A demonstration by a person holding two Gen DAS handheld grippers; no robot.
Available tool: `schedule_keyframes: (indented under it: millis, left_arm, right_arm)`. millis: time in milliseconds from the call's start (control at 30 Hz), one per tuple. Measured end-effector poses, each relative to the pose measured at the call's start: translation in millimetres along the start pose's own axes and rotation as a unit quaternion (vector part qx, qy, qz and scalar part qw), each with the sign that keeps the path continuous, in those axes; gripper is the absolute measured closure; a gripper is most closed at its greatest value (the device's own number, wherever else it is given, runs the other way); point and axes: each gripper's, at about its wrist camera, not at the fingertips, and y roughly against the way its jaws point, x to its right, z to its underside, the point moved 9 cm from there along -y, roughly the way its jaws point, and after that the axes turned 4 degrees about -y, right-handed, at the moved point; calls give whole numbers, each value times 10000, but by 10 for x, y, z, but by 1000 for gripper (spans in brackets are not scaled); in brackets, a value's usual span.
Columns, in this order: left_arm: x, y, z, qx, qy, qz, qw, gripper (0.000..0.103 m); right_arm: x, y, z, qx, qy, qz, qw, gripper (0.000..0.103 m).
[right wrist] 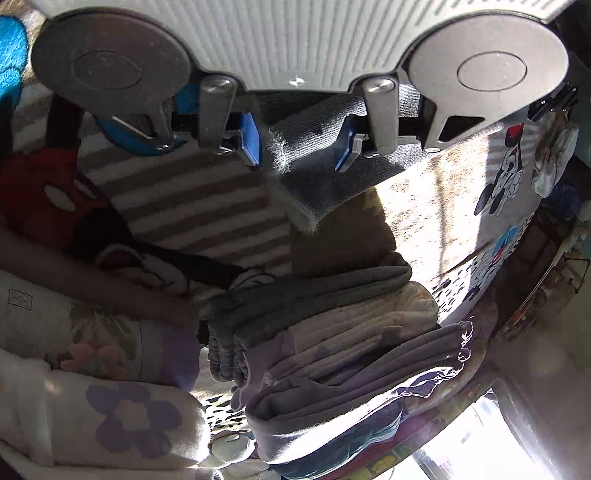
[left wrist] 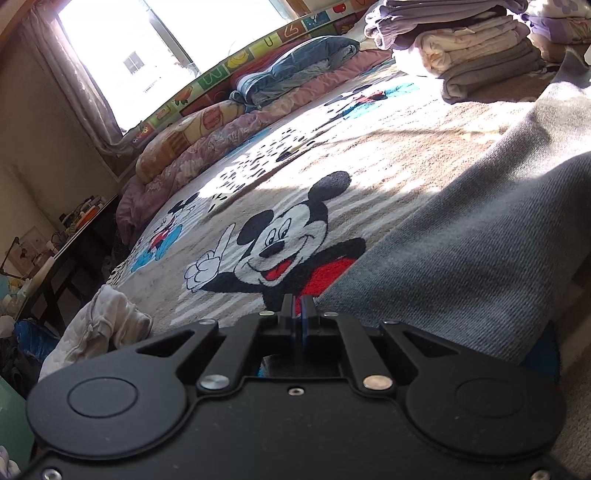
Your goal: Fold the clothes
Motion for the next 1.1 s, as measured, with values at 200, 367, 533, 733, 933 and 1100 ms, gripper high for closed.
schedule_keyframes:
  millis: [200,367,533,733,933,1100]
  left_arm:
    - [-51,31,-1,24,71,32,10000,102]
    - [-105,2,9,-15,222,45,9997,102]
    - [-77,-11,29,-28,199,76,9998,102]
    - [-55,-25,35,-54,155,60,9998,102]
    - [-67,9,34,-39,232,260,9994,102]
    - [-302,159,3,66,1063,570,9927,92]
  right_arm:
    - [-110,140,-35,144,-245,-380,9989,92]
    - [-88,101,-3,-347,78,101,9993,89]
    - [64,99,19,93,7,320,9994,65]
    - [-20,-33,73,230,371,227,9988,78]
    - [-227,127,-40,1034,1190,859,9837,71]
    - [-778,180,192,1047,1808,381,9772,68]
